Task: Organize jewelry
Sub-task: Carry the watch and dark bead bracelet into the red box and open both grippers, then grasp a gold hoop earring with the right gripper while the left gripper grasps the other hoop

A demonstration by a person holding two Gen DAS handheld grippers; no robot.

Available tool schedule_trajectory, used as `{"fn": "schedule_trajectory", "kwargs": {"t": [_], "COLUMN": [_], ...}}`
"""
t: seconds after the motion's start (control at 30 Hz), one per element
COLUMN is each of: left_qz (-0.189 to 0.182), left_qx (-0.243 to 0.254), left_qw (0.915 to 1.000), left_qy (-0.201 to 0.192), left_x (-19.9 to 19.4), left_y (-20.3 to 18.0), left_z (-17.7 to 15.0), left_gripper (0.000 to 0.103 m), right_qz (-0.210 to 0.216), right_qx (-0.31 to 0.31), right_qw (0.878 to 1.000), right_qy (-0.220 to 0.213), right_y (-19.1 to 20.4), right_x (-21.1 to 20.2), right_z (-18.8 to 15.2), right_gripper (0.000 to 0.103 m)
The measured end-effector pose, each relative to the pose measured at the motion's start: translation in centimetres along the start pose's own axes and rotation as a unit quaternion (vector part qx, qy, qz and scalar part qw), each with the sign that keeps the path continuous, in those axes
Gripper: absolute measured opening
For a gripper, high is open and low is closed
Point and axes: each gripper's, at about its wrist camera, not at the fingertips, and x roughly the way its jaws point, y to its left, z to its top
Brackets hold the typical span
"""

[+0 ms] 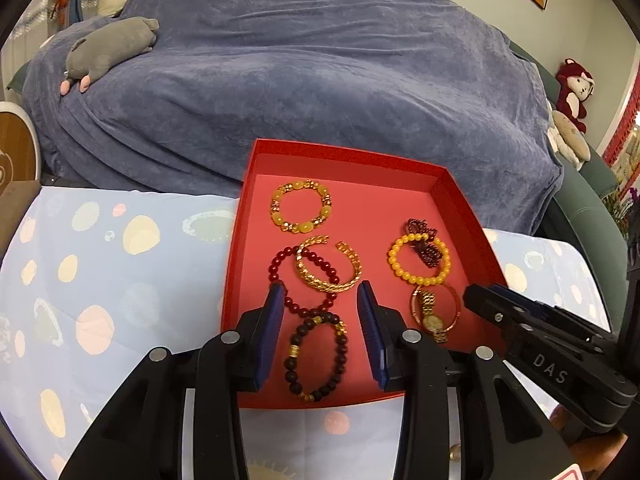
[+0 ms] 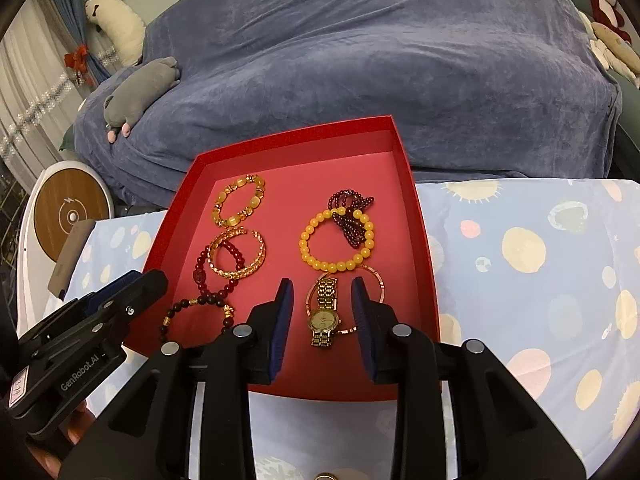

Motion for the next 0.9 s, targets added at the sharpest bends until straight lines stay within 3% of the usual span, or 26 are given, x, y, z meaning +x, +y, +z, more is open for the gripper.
{"fn": "schedule_trajectory", "kwargs": {"t": [0.33,0.9], "left_qz": [0.043,0.041], "left_qx": [0.055,0.07], "left_qw": [0.9975,0.9965], "left_qy": [0.013,0.021], "left_x": [0.6,-3.4], "left_y": [0.5,0.6], "left_z": [-3.6,-8.5], "left_gripper": [0.036,0.036], "right_qz": [-0.03,-0.029], "right_qx": [-0.037,-0.025], "right_qw": [0.999,0.999], "right_qy": [0.007,0.029], "right_y": [0.4,0.7], "right_x": [-0.2,-4.1], "right_z": [-3.4,-8.9], "right_gripper": [0.028,0.029]}}
